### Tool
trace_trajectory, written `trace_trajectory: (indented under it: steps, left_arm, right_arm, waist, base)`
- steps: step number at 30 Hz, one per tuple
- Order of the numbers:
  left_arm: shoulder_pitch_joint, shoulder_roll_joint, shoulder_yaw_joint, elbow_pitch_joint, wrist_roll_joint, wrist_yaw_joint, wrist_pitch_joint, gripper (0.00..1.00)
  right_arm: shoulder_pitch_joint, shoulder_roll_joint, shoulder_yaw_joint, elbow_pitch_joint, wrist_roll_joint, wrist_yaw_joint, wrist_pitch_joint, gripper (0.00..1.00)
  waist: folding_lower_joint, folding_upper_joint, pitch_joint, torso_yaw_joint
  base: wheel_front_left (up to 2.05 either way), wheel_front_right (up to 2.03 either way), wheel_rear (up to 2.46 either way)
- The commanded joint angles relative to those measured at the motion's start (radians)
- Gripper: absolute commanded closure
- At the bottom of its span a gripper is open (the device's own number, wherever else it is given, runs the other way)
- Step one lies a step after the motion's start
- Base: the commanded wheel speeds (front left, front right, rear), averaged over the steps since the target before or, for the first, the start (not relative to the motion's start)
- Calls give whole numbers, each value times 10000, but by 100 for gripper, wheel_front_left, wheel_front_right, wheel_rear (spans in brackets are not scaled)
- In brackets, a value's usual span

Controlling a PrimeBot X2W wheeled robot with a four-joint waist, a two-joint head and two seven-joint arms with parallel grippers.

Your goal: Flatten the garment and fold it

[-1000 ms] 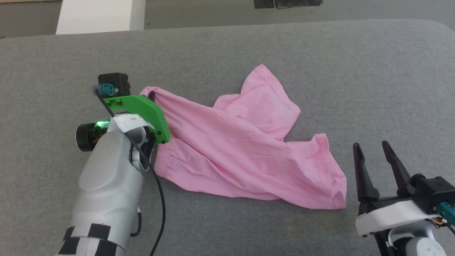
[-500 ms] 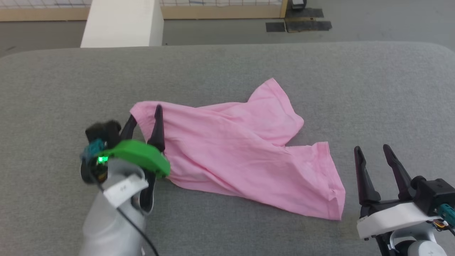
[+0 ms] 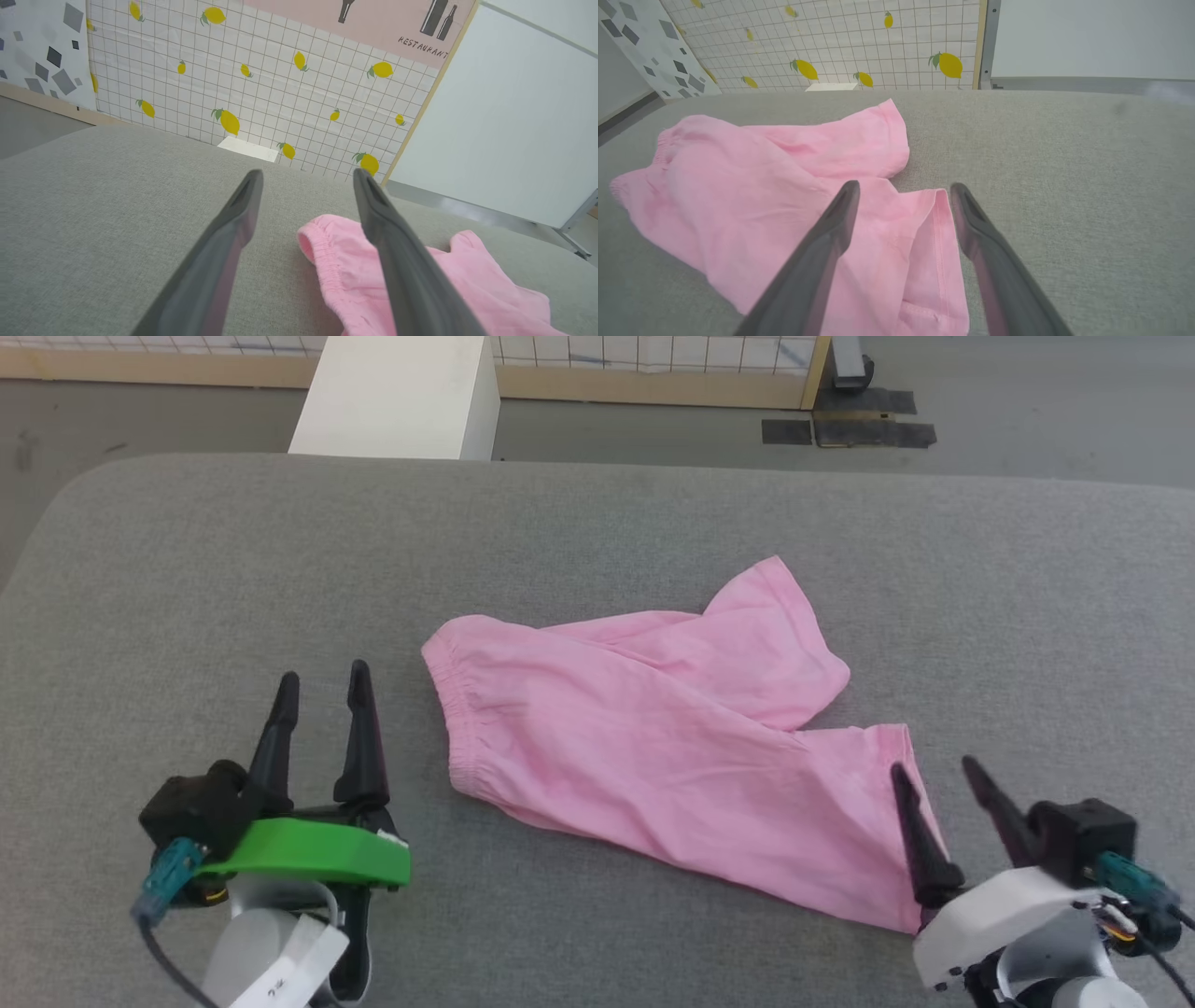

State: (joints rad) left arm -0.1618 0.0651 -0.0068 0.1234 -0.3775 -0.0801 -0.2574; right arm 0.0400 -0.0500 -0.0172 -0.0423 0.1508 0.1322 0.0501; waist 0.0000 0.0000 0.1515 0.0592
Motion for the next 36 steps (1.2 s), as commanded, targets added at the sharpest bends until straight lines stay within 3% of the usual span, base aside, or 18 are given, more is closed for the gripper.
trace_trajectory:
  steps: [1, 11, 16, 17, 19, 30, 36]
  left_arm:
    - [301, -69, 84, -369, 226, -95, -41, 0]
    - [588, -145, -37, -1564, 364, 16, -42, 0]
    - [512, -147, -175, -1633, 266, 117, -43, 0]
    - [504, -147, -187, -1629, 251, 134, -43, 0]
    - [497, -147, -212, -1616, 232, 153, -43, 0]
    - [397, -148, -200, -1628, 194, 135, -43, 0]
    - [68, -148, -348, -1640, 103, 62, -43, 0]
  right_arm:
    - [-159, -3, 27, 136, 86, -15, 528, 0]
    - [-1147, -3, -40, 536, 1612, -15, 4979, 0]
    - [-1752, -3, -62, 684, 1801, -15, 6185, 2]
    - [-1860, -3, -86, 693, 1773, -15, 6253, 51]
    - [-2004, -3, -73, 671, 1715, -15, 6273, 100]
    - [-3214, -3, -735, 455, 1304, -15, 5561, 100]
    - [-5291, -3, -1440, 1711, 717, -15, 5421, 100]
  waist:
    - [0, 0, 86, 29]
    - [0, 0, 456, 189]
    - [0, 0, 621, 338]
    - [0, 0, 640, 367]
    - [0, 0, 664, 414]
    - [0, 0, 804, 450]
    - [0, 0, 1208, 673]
  base:
    - [0, 0, 0]
    - [0, 0, 0]
    - [0, 0, 0]
    - [0, 0, 0]
    - [0, 0, 0]
    - [0, 0, 0]
    - [0, 0, 0]
